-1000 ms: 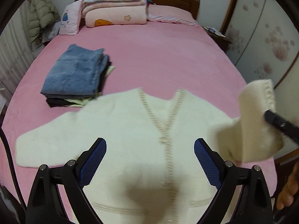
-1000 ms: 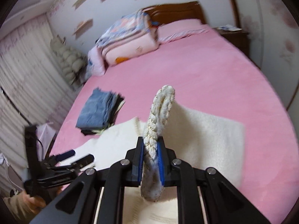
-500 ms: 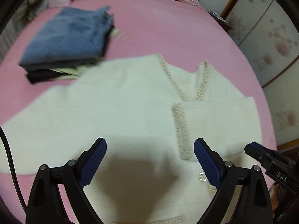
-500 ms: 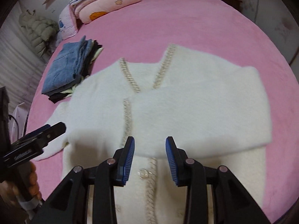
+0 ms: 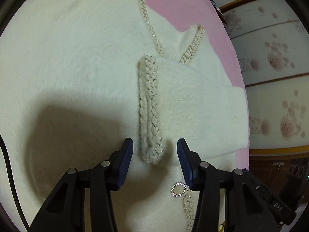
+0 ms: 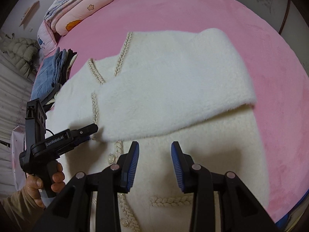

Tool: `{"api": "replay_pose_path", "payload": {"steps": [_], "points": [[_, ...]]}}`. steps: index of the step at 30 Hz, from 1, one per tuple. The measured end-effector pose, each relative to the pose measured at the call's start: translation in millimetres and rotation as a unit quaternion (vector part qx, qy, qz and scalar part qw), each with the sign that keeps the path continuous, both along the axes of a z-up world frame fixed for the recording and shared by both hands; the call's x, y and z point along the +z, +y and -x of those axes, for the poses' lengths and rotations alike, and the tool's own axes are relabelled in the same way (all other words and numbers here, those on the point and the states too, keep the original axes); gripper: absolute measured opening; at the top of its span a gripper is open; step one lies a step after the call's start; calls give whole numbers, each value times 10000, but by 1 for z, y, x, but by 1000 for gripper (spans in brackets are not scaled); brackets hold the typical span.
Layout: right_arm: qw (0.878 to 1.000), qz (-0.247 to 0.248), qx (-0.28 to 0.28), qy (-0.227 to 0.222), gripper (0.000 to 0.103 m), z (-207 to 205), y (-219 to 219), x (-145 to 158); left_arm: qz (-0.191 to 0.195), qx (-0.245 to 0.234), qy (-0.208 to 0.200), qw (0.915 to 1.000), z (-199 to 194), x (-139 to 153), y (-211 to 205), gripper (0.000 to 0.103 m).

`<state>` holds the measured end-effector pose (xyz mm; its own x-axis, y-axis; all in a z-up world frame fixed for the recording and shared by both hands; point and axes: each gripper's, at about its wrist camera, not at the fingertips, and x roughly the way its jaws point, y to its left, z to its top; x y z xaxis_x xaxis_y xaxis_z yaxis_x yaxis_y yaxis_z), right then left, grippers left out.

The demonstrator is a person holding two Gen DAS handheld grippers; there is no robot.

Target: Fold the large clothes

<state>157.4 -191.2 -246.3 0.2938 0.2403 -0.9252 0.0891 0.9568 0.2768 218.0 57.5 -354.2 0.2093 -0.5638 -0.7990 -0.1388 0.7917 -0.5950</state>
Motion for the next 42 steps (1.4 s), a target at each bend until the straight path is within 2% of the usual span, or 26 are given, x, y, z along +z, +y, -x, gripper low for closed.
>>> {"api": "replay_pose_path", "payload": {"steps": [7,9,11,12,14,18,19,21,23,25,26,29,31,34,36,39,42], "points": [[9999,-25,131,34,35,0,-3,-8,340,21,125,9993,-9,-20,-9,45],[9999,-34,103,34,35,-1,-6,-9,306,67,136,9994,-10,-19,-13,45],[10000,-24,63,41,35,-3,-9,-11,159,157,184,9996,-11,-14,-11,30],[10000,-11,44,44,35,-3,-11,-11,-21,184,252,9995,-12,-12,-12,15],[10000,57,-20,55,35,-3,-17,-12,-176,228,325,9991,-17,-1,-13,14],[9997,169,-175,27,35,-2,-35,-13,-516,18,-448,9977,-21,64,-27,13],[9995,235,-224,-2,35,-3,-42,-14,-572,-9,-802,9951,-22,91,-29,13],[9989,353,-294,-23,35,-3,-51,-17,-578,57,-1268,9902,-26,126,-27,13],[9975,593,-373,-12,35,-5,-63,-23,-643,211,-1683,9834,-27,153,-17,13],[9960,791,-405,-19,35,-8,-73,-28,-786,292,-1832,9795,-30,160,-5,13],[9954,863,-412,-23,35,-10,-76,-30,-915,291,-1815,9787,-30,155,-2,13],[9939,1014,-441,12,34,-16,-84,-39,-1415,130,-1437,9794,-29,112,-2,13],[9931,1066,-486,32,35,-19,-89,-44,-1683,24,-915,9815,-21,65,9,13],[9917,1152,-577,17,35,-23,-96,-45,-1963,-88,-414,9796,-14,12,10,14],[9909,1180,-650,-56,35,-24,-101,-41,-1986,-24,-559,9785,-12,7,10,14],[9879,1286,-794,-348,35,-26,-104,-24,-2065,67,-561,9768,-8,13,3,15],[9884,1334,-557,-464,34,-39,-92,-21,-2124,102,-598,9753,-7,15,0,15]]}}
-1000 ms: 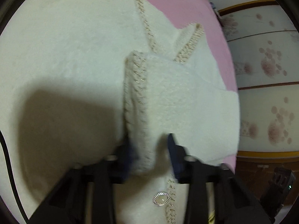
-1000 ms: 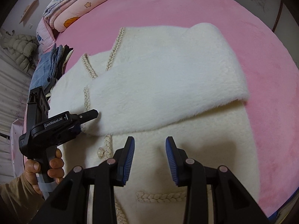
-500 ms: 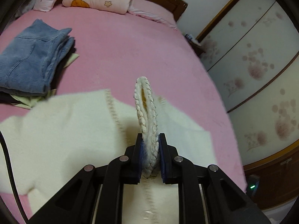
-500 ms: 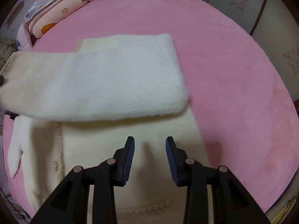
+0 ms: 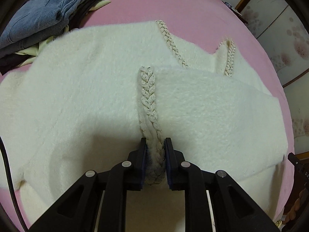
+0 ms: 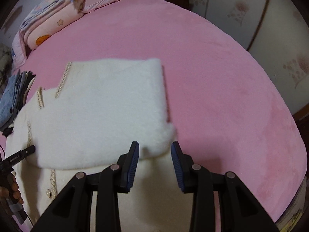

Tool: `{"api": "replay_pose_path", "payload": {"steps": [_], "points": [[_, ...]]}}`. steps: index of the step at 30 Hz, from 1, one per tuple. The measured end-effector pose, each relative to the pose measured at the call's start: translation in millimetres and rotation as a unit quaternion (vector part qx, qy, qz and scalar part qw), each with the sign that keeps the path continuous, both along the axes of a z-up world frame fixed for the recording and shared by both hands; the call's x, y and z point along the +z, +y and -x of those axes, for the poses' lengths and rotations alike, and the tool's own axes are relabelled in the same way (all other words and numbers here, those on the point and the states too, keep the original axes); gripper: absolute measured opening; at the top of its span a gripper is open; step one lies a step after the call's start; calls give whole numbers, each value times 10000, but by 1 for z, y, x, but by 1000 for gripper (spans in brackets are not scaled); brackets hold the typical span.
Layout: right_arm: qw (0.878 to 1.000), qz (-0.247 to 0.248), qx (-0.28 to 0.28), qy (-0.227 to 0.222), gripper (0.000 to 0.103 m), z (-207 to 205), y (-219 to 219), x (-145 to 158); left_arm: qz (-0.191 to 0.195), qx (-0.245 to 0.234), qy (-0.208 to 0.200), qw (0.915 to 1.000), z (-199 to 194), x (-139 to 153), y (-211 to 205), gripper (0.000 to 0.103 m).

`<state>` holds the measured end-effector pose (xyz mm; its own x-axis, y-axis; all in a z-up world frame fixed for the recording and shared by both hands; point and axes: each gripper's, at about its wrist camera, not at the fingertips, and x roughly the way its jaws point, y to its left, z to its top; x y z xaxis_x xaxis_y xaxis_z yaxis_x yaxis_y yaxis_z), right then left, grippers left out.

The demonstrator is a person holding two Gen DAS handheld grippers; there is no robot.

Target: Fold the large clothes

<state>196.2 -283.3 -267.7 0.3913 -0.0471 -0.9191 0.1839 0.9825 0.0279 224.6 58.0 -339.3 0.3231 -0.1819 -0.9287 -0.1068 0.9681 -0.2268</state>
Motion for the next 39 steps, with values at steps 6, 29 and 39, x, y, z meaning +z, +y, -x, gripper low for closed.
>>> {"api": "replay_pose_path", "payload": {"steps": [6,29,39], "points": [[9964,584,89,616,26,-32,-9,-56,-343,-70,-178,9992,-2,1,-2,15],[9813,-348,1893,49,24,-130,129,-32,-735,455,-516,9949,-73,20,-58,45],[9965,452,703,67,0,-164,-11,-60,-1024,285,-489,9931,-81,1,-63,46]]}}
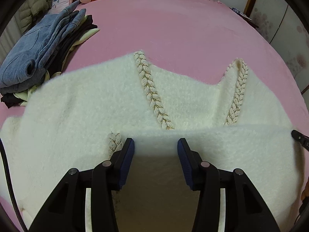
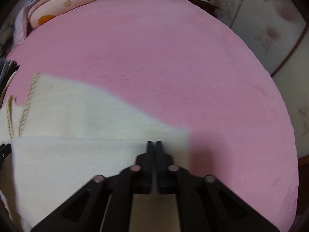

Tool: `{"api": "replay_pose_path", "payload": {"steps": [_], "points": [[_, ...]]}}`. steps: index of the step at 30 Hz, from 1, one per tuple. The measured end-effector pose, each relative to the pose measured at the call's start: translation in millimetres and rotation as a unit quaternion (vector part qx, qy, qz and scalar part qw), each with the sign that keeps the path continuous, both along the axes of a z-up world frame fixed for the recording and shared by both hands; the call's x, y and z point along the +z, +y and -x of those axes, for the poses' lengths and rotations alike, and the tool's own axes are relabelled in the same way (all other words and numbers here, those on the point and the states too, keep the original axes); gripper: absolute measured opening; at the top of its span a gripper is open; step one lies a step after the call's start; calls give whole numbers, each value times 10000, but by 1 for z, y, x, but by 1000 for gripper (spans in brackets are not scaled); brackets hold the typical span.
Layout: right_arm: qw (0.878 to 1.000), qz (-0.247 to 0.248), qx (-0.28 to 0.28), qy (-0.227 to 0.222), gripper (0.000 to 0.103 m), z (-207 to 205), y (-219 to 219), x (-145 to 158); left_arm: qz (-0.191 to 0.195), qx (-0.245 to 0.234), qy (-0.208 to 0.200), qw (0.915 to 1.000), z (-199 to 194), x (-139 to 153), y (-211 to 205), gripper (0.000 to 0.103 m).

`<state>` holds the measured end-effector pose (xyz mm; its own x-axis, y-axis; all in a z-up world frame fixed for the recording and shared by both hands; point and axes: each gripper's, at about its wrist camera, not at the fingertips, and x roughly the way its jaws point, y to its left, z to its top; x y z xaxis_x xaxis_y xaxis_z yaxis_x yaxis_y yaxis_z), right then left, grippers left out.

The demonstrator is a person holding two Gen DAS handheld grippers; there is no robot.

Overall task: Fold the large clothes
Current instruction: 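Release the sleeve and lift both tools away from the cardigan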

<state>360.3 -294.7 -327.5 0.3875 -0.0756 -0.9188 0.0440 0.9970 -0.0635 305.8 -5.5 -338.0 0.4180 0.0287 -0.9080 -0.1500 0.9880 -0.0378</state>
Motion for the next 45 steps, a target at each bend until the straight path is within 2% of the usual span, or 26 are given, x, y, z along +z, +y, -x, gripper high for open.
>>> {"api": "replay_pose_path", "payload": {"steps": [2,4,6,8,10,13,16,17,20,22,24,27,30,32,34,40,45], "points": [[9995,-313,8,11,0,1,-15,3,-94,-19,48,9999,-1,0,-4,46],[9995,-311,22,23,0,1,-12,8,-152,-53,150,9998,-3,3,-5,46],[9992,-343,-203,-26,0,8,-13,19,-145,-38,324,9994,0,13,-6,46],[9959,-850,-303,-109,0,26,-19,35,-2,18,229,9997,14,32,-3,47],[9921,-1241,-141,-150,0,45,-6,43,107,78,28,9999,33,45,-1,57],[9874,-1546,335,-29,0,83,27,46,144,173,-29,9997,62,47,-3,59],[9857,-1570,556,238,0,104,49,29,-69,202,249,9995,83,26,-11,59],[9876,-1427,541,370,0,109,51,19,-167,179,244,9994,85,21,-12,59],[9907,-1302,285,257,0,114,34,10,-540,-9,177,9984,87,11,-21,59],[9895,-1413,141,255,0,112,19,9,-612,3,275,9978,83,12,-24,59],[9902,-1366,62,278,0,111,11,13,-488,37,401,9980,84,19,-26,59],[9923,-1190,5,333,0,110,4,25,-102,163,378,9991,86,46,-22,59],[9954,-921,25,245,0,119,6,59,-58,69,253,9996,97,80,-26,60],[9945,-1031,89,143,0,132,-5,82,-111,-57,162,9998,108,109,-30,67],[9932,-1150,171,19,0,140,-1,110,-167,-153,21,9997,122,139,-34,80],[9889,-1335,461,-461,2,162,17,198,-132,-301,-225,9992,146,208,-36,82],[9843,-1434,720,-730,2,171,34,248,137,-220,-354,9990,160,261,-31,82]]}}
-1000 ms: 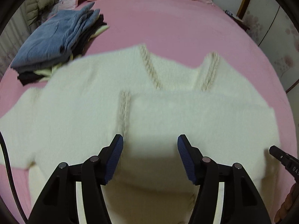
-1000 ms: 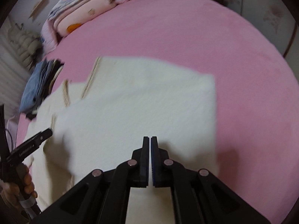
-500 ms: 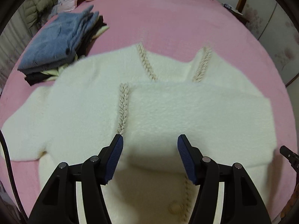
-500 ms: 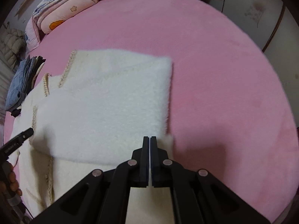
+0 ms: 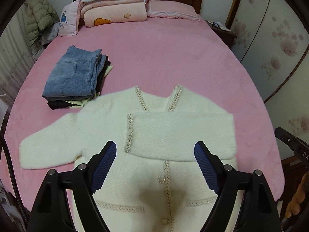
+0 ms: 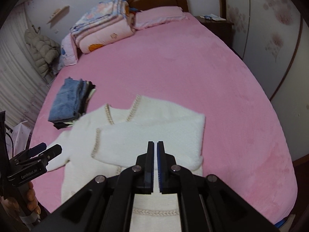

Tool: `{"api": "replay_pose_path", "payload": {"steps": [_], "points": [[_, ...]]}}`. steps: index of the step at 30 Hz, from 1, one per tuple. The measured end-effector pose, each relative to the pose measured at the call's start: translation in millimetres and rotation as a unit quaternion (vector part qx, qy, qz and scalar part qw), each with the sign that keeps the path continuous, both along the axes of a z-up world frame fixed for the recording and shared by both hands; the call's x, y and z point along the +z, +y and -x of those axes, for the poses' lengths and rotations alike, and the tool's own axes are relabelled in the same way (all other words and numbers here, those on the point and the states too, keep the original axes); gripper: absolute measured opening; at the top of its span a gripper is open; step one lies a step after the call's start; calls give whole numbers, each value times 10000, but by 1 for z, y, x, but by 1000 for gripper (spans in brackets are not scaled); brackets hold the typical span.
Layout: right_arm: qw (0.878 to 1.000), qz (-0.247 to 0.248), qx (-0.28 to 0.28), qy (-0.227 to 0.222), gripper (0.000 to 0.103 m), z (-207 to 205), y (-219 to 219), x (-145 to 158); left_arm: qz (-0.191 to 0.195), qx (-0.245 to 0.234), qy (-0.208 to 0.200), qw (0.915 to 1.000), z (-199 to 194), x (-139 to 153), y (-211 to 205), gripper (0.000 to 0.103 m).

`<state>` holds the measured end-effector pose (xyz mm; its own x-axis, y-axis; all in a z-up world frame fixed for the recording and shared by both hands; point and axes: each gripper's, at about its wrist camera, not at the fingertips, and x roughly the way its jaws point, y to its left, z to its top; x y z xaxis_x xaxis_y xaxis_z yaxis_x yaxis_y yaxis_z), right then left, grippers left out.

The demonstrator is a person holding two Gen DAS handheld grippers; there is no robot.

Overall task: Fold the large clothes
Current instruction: 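Release the sleeve and lift both tools away from the cardigan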

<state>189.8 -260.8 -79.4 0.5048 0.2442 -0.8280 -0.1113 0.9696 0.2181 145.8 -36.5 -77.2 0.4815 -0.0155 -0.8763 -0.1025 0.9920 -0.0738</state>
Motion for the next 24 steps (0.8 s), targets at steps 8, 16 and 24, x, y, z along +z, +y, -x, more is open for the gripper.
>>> {"api": "replay_pose_path", "payload": {"steps": [8,16,24], "points": [[9977,-151,506,-418,33,25,43,52,304,450,-387,9978,38,67,20,92],[9945,-251,914,-438,37,43,80,56,124,833,-418,9956,68,88,37,96],[9940,-312,1003,-288,37,56,99,61,-128,627,-506,9967,77,100,42,96]]}}
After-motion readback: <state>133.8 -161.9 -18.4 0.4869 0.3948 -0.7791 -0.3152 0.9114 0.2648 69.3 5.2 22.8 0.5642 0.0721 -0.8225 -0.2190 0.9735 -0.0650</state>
